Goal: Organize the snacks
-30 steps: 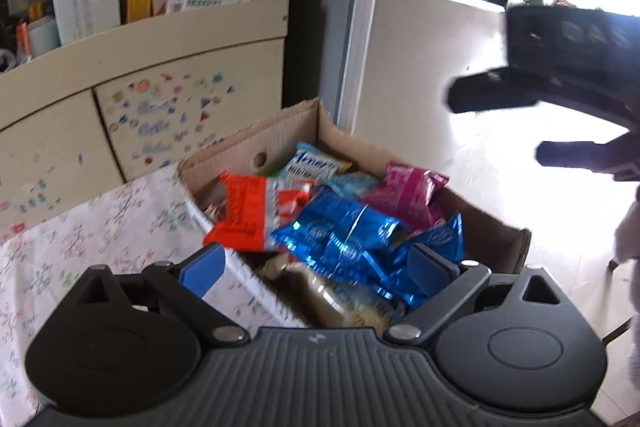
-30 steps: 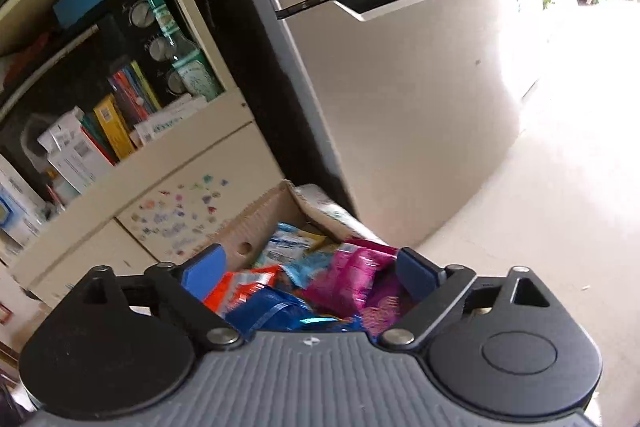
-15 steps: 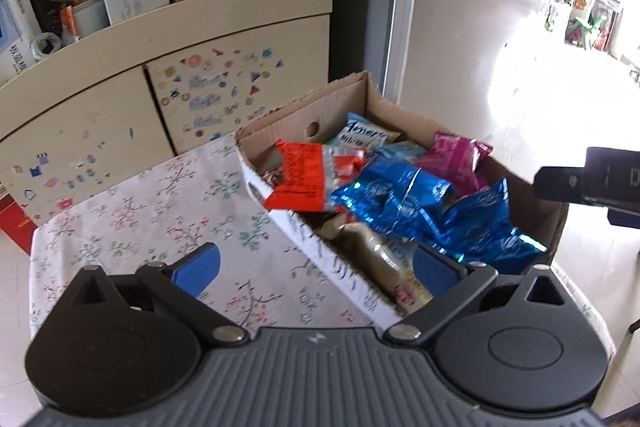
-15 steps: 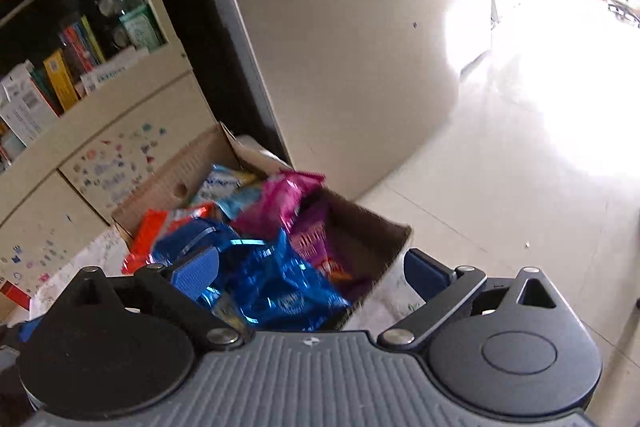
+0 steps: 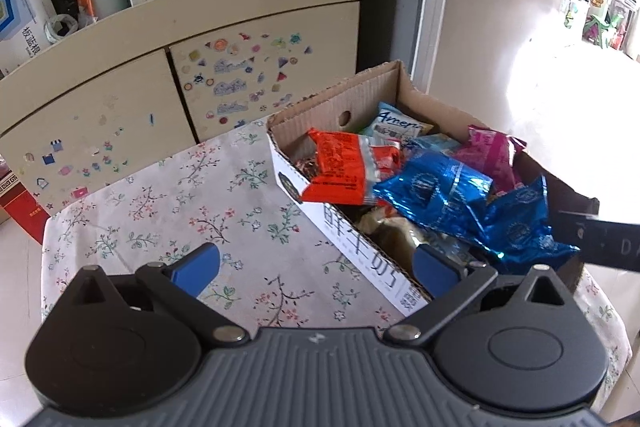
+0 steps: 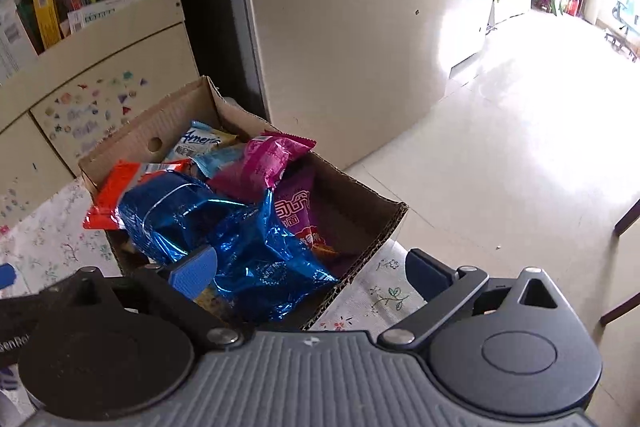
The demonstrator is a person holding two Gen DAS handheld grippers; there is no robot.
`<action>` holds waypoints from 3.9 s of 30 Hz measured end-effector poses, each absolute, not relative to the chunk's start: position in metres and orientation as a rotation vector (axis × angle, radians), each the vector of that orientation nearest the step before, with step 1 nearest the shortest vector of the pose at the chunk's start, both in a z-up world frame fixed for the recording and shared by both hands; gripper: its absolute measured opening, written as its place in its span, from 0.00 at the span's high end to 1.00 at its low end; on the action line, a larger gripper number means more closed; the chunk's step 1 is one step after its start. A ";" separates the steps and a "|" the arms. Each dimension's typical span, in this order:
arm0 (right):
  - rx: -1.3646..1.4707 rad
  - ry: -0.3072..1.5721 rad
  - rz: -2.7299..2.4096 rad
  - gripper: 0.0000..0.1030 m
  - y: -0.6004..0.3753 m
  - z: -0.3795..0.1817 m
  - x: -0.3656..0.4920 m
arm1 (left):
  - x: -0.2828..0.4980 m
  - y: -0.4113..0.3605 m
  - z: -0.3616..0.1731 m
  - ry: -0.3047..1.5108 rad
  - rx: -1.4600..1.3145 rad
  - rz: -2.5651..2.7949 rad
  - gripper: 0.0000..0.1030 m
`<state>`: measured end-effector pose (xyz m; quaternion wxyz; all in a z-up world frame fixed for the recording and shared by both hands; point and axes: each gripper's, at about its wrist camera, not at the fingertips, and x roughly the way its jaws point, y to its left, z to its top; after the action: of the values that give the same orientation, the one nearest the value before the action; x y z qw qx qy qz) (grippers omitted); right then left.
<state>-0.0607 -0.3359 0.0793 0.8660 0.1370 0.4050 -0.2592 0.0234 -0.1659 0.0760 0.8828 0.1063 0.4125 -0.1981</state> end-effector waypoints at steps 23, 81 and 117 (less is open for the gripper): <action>0.220 0.914 -0.546 0.00 -0.328 0.069 -0.048 | 0.036 -0.191 0.061 0.899 0.305 -0.381 0.01; 0.215 0.906 -0.570 0.00 -0.319 0.073 -0.052 | 0.024 -0.190 0.074 0.831 0.347 -0.330 0.01; 0.072 0.846 -0.281 0.00 -0.205 0.089 -0.063 | -0.019 -0.048 0.103 0.827 0.266 -0.087 0.01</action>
<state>-0.0627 -0.2051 0.0890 0.9016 0.0348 0.4091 -0.1361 -0.0189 -0.0481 0.1027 0.9062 0.1288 0.4005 -0.0421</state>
